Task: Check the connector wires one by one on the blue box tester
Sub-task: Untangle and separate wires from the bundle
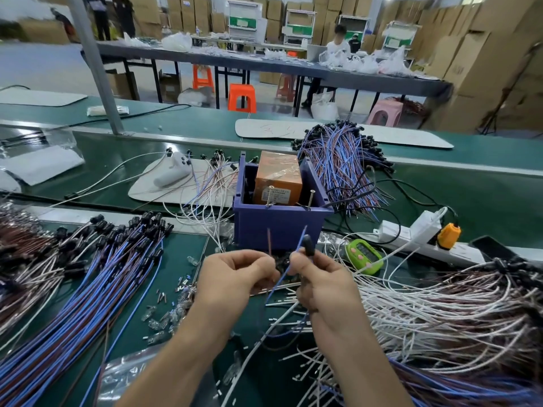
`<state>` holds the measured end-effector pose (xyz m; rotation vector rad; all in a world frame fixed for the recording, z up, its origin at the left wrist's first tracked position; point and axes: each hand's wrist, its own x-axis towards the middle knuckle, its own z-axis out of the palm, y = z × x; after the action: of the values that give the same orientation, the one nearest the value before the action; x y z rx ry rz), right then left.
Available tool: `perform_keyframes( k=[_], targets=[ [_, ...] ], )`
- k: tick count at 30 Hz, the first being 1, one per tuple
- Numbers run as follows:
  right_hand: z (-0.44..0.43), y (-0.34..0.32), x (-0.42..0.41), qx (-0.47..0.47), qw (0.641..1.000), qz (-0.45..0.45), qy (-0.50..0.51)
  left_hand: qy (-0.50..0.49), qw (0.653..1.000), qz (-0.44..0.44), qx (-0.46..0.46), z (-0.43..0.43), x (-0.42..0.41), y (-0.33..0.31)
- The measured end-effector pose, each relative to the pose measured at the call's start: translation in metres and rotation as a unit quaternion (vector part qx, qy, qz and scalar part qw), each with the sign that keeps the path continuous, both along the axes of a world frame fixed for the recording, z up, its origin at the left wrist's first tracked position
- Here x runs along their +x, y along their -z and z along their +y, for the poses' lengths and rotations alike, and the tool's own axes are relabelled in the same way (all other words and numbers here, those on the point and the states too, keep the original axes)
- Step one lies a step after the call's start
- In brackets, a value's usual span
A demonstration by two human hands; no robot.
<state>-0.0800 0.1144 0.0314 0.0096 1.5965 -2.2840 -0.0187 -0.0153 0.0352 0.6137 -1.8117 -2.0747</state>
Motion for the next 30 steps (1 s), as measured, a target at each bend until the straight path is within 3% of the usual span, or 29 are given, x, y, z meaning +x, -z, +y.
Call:
perform_keyframes(
  k=[2,8,12,17,25,30],
  targets=[
    [0.005,-0.004,-0.005,-0.028,0.999,-0.016,0.022,-0.06,0.997,0.017,0.037,-0.004,-0.006,-0.002],
    [0.012,-0.012,-0.026,-0.105,0.989,-0.075,0.078,-0.184,0.982,0.032,0.028,-0.007,-0.033,-0.009],
    [0.006,-0.014,-0.038,-0.11,0.984,-0.097,0.104,-0.231,0.972,0.015,-0.046,-0.004,-0.044,-0.01],
    [0.0,-0.013,-0.044,-0.079,0.988,-0.076,0.108,-0.233,0.948,0.001,-0.216,-0.001,-0.043,-0.008],
    [-0.005,-0.012,-0.04,-0.059,0.989,-0.079,0.11,-0.229,0.909,0.026,-0.346,-0.001,-0.037,-0.006],
    [-0.005,-0.012,-0.038,-0.048,0.988,-0.084,0.12,-0.221,0.902,0.04,-0.369,0.002,-0.038,-0.007]
  ],
)
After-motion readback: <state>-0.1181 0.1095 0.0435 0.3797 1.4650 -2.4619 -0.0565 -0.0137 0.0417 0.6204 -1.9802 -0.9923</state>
